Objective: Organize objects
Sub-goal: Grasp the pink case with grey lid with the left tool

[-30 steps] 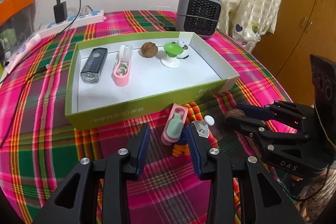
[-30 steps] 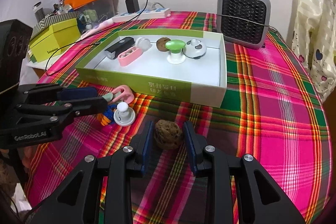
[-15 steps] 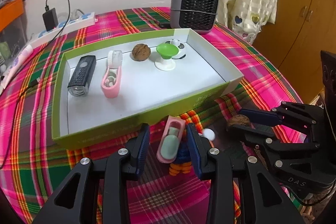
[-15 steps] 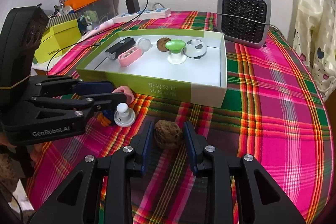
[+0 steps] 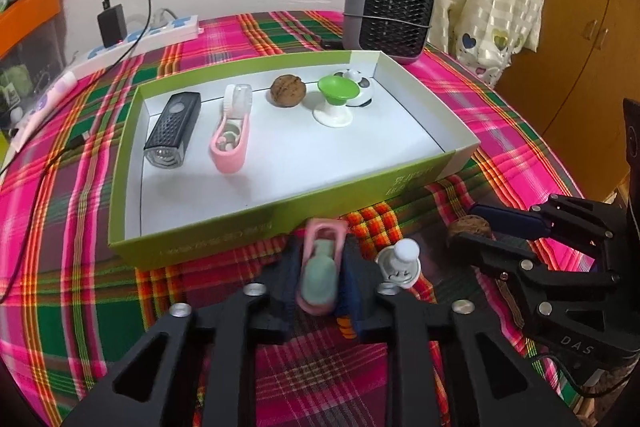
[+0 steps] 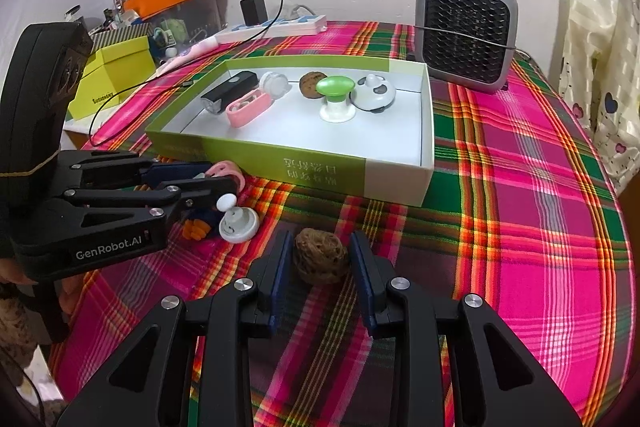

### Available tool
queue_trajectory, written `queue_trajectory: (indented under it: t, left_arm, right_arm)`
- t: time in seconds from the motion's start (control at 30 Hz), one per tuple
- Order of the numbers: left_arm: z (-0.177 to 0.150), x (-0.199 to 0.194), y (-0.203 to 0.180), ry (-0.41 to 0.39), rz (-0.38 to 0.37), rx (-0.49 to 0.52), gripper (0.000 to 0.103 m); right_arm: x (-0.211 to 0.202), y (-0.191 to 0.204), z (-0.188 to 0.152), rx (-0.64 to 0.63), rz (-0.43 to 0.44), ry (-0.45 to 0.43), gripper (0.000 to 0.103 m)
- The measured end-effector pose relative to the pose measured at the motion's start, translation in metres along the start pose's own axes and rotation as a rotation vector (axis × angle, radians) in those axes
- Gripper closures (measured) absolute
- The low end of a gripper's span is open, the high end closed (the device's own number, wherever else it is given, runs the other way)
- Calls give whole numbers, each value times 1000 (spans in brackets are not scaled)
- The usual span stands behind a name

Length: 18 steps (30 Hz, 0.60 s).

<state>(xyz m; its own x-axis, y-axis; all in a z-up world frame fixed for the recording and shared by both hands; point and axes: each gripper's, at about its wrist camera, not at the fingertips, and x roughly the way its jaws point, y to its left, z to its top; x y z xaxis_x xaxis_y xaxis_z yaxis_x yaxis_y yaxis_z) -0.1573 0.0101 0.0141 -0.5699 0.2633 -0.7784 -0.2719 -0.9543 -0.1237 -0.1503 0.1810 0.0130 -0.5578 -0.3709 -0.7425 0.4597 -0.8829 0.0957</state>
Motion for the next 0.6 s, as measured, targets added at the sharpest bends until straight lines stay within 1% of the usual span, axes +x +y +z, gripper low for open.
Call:
queue_trajectory:
  t: [0.17, 0.27, 0.4, 0.6]
  left_arm:
    - [-6, -6, 8, -11, 12, -37, 87]
    - [-11, -10, 13, -17, 40, -57, 87]
    - [-18, -16, 21, -14, 57, -90, 87]
    - [-28, -24, 27, -14, 92, -111, 87]
  right_arm:
    - [0, 2, -1, -2, -3, -1, 72]
    - [-1, 3, -1, -4, -3, -2, 72]
    - [-2, 7, -2, -4, 2, -5, 72]
    - [-3, 13, -4, -6, 7, -9, 72]
